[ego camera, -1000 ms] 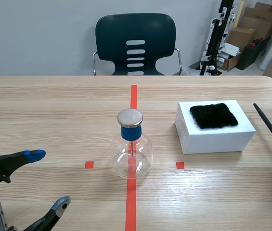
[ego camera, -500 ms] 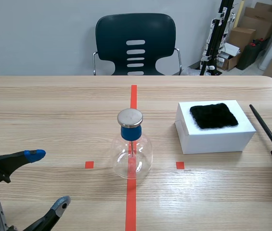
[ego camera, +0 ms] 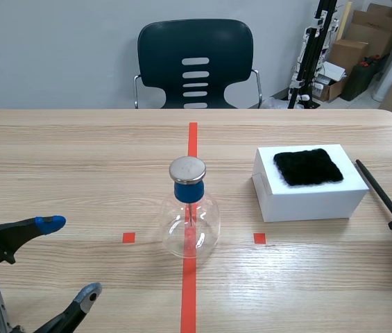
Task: Do the electroscope experiment. put the rod down on the box
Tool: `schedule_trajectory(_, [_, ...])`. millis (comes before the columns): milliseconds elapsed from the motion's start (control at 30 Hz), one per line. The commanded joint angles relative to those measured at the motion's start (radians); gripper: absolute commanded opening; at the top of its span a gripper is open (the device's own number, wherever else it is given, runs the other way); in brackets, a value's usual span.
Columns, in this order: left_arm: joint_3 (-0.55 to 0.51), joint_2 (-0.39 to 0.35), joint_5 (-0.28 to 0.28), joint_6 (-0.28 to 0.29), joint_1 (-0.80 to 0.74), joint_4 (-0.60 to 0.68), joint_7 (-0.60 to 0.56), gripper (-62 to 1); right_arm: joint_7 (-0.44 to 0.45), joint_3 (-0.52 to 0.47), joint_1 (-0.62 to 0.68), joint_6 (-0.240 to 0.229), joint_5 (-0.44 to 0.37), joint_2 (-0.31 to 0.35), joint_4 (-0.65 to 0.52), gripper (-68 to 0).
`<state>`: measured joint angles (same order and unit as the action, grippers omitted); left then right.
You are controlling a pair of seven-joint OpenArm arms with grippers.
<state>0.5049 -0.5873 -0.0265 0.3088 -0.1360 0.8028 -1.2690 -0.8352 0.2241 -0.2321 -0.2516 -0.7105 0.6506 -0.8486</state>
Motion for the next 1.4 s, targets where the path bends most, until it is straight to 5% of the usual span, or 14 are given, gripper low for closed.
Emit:
schedule_trajectory(0, [0.000, -0.003, 0.006, 0.001, -0.002, 0.013, -0.018, 1.4, 0.008, -0.006, -0.017, -0.003, 0.000, 0.017, -0.006, -66.9])
schedule_trajectory(300, [0.000, -0.003, 0.006, 0.001, -0.002, 0.013, -0.018, 1.4, 0.012, -0.006, -0.017, -0.003, 0.000, 0.017, -0.006, -64.7])
schedule_trajectory(867, [0.000, -0.003, 0.006, 0.001, -0.002, 0.013, -0.017, 1.4, 0.072, -0.007, -0.016, 0.026, 0.001, 0.055, -0.008, -13.9])
schedule_trajectory(1067, [0.000, -0.003, 0.006, 0.001, -0.002, 0.013, -0.017, 1.4, 0.192, -0.007, 0.016, 0.026, 0.000, 0.099, -0.038, 0.4])
schedule_trajectory(1367, [0.000, -0.003, 0.006, 0.001, -0.002, 0.013, -0.018, 1.4, 0.478, -0.016, 0.151, 0.025, 0.000, 0.167, -0.148, 0.4])
